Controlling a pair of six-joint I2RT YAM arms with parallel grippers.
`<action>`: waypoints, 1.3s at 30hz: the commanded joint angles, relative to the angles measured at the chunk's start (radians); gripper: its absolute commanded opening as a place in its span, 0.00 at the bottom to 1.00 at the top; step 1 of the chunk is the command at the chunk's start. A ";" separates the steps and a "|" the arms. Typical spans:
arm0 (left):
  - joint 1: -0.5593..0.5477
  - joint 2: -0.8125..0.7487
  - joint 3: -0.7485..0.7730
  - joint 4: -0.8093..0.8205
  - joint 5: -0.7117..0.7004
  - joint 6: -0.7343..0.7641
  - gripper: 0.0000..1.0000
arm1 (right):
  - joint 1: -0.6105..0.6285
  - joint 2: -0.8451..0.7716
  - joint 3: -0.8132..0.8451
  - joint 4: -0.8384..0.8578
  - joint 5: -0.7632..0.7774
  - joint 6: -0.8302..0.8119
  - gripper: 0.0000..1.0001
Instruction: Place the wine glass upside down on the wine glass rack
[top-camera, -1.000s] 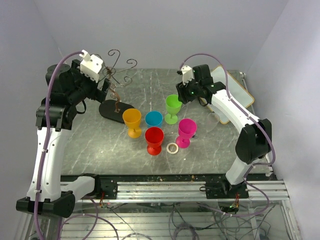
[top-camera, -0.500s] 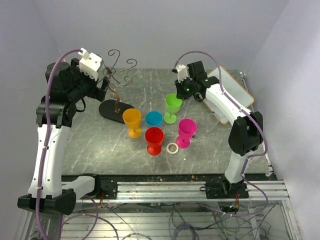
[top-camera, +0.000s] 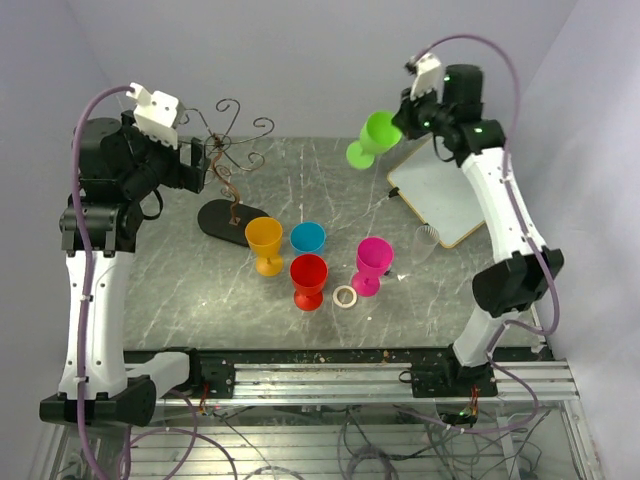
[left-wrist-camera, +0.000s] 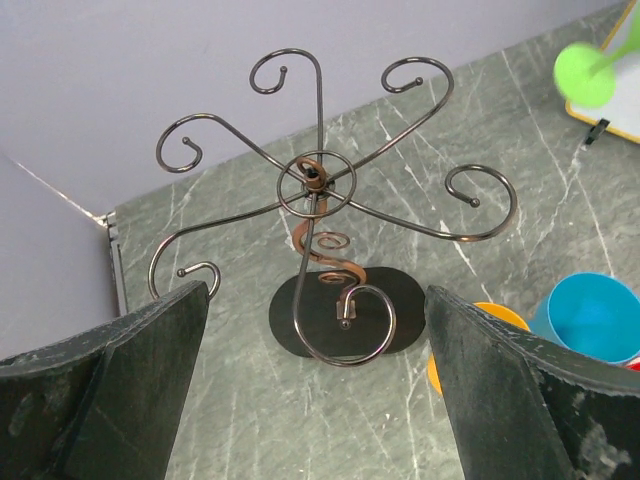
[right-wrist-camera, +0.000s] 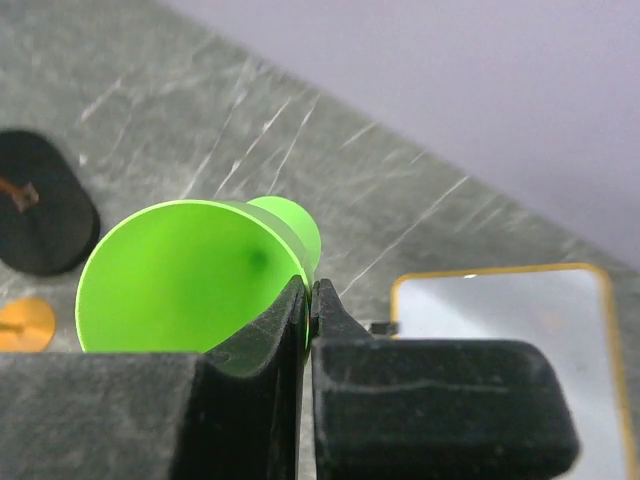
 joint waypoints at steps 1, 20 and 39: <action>0.048 -0.004 0.037 0.055 0.078 -0.109 1.00 | -0.027 -0.110 0.073 0.073 -0.024 0.047 0.00; -0.030 0.157 0.138 0.338 0.313 -0.455 0.95 | 0.043 -0.073 0.333 0.217 -0.252 0.255 0.00; -0.137 0.347 0.118 0.570 0.436 -0.850 0.65 | 0.101 -0.044 0.298 0.320 -0.418 0.428 0.00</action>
